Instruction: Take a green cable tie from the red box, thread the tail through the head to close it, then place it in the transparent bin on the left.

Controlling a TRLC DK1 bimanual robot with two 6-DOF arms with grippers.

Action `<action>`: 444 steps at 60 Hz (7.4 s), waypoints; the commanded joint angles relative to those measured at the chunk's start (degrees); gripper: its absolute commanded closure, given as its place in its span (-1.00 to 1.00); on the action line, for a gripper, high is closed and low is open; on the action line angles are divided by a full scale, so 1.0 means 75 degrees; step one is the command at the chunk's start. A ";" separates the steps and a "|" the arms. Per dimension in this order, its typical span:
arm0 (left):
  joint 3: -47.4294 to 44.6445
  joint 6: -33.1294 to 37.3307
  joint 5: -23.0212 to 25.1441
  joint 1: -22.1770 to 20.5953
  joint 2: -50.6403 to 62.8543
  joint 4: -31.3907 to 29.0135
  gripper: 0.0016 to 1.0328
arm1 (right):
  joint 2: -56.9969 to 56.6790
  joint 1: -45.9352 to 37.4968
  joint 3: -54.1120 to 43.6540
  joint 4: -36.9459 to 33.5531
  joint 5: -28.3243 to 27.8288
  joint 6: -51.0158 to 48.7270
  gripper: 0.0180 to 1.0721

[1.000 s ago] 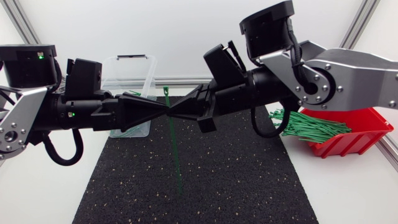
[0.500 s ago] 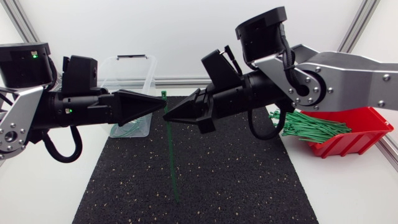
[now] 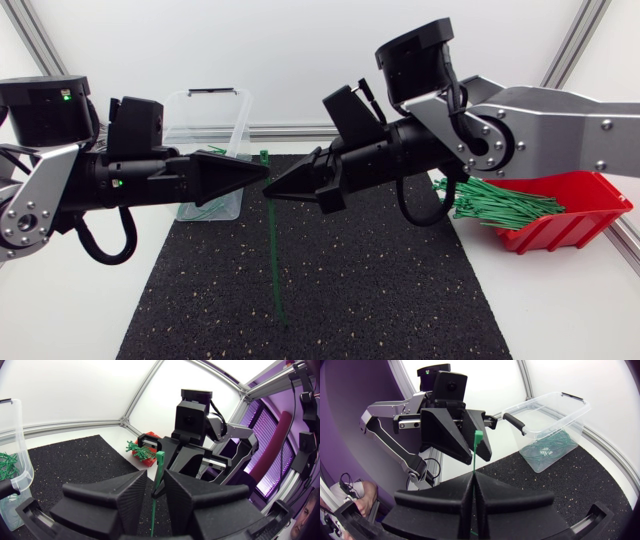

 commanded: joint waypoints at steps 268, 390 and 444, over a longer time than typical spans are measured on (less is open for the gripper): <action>0.2331 0.2955 -0.1335 -0.0033 0.1610 -0.3782 0.95 | -0.0782 0.1301 -0.1786 -0.0945 0.8299 -0.3803 -0.82; 0.8706 0.3729 -0.0574 -0.0807 0.6040 -0.7754 0.95 | 0.1386 0.3293 -0.3485 0.5887 0.9483 -1.1397 -0.22; 0.8811 0.3869 -0.0187 -0.0631 0.6309 -0.8246 0.95 | 0.2264 0.3586 -0.3602 0.7282 0.8780 -1.1631 0.21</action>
